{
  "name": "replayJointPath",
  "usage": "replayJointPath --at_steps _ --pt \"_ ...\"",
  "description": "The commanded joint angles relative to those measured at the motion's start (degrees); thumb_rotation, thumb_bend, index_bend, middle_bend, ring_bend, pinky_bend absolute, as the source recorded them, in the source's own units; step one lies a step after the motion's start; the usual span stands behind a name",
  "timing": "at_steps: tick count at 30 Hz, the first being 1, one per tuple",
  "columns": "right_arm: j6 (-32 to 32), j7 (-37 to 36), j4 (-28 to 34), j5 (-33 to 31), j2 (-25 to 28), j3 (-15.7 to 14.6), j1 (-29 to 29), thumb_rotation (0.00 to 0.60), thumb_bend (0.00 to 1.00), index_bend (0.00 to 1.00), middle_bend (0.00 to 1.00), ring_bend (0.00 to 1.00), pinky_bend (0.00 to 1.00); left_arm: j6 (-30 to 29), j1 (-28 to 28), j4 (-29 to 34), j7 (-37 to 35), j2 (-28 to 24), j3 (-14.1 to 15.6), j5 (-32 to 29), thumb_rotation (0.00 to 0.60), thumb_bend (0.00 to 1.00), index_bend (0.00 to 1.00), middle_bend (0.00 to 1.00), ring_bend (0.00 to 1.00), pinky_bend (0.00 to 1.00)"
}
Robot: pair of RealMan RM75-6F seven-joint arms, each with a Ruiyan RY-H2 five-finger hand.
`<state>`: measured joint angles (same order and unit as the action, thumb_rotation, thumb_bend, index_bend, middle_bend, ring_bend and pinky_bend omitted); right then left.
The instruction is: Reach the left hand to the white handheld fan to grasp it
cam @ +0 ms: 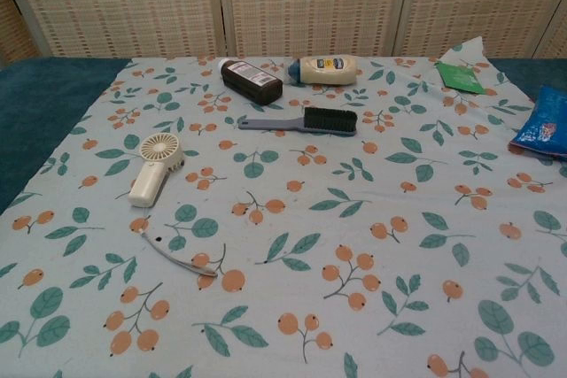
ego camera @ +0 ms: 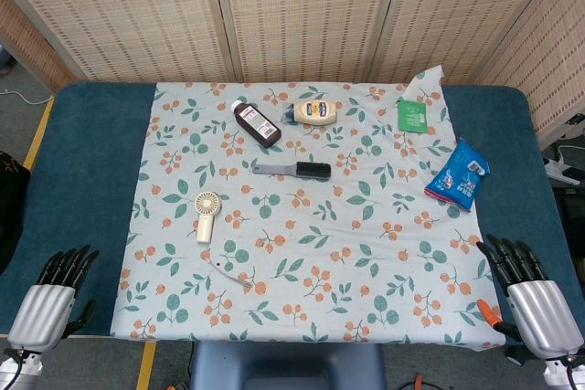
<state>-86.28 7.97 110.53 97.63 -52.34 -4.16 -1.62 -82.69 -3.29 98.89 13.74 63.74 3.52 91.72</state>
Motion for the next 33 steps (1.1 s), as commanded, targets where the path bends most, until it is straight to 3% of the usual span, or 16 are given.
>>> replayJointPath --at_steps 1,7,9,10,11,13,16,23,33 --pt "-0.1 -0.1 0.0 0.0 0.0 0.0 0.0 0.600 0.21 0.00 0.00 0.00 0.00 0.4 -0.1 -0.1 0.2 0.2 0.1 0.0 0.600 0.41 0.00 0.00 0.00 0.07" --pt "-0.3 -0.4 -0.5 -0.4 -0.4 0.7 0.3 0.600 0.21 0.00 0.00 0.00 0.00 2.7 -1.7 -2.1 -0.4 3.1 0.3 1.3 0.600 0.46 0.00 0.01 0.00 0.15" --pt "-0.1 -0.4 -0.9 -0.8 -0.9 1.0 0.4 0.600 0.21 0.00 0.00 0.00 0.00 3.1 -2.8 -3.8 -0.9 5.4 -0.4 2.1 0.600 0.51 0.00 0.09 0.03 0.28" --pt "-0.1 -0.3 -1.2 -0.9 -1.2 1.2 0.6 0.600 0.21 0.00 0.00 0.00 0.00 2.7 -3.5 -5.3 -0.9 7.3 -1.2 3.0 0.600 0.54 0.00 0.14 0.08 0.36" --pt "-0.2 -0.2 -1.4 -0.9 -1.5 1.4 0.6 0.600 0.21 0.00 0.00 0.00 0.00 2.5 -4.2 -6.6 -0.8 8.9 -1.8 3.8 0.600 0.61 0.00 0.27 0.20 0.50" --pt "-0.3 0.0 -1.8 -1.0 -2.0 1.7 0.8 0.600 0.21 0.00 0.00 0.00 0.00 3.2 -5.7 -9.0 -0.6 11.6 -2.6 4.8 0.600 0.71 0.00 0.47 0.40 0.70" --pt "-0.3 0.6 -2.3 -1.3 -2.8 2.1 1.0 0.600 0.22 0.00 0.00 0.00 0.00 6.0 -8.3 -12.0 0.2 15.4 -3.8 4.6 0.600 0.84 0.00 0.69 0.61 0.89" --pt "0.4 2.5 -3.4 -3.5 -4.3 3.1 1.4 0.600 0.21 0.00 0.00 0.00 0.00 15.0 -14.0 -17.9 2.6 21.1 -6.7 -1.0 0.600 0.98 0.00 0.87 0.76 0.98" --pt "2.0 5.1 -4.4 -7.2 -6.0 4.2 2.2 0.600 0.21 0.00 0.00 0.00 0.00 19.0 -19.1 -25.6 1.5 26.6 -8.6 -3.8 0.600 1.00 0.00 0.94 0.81 1.00"
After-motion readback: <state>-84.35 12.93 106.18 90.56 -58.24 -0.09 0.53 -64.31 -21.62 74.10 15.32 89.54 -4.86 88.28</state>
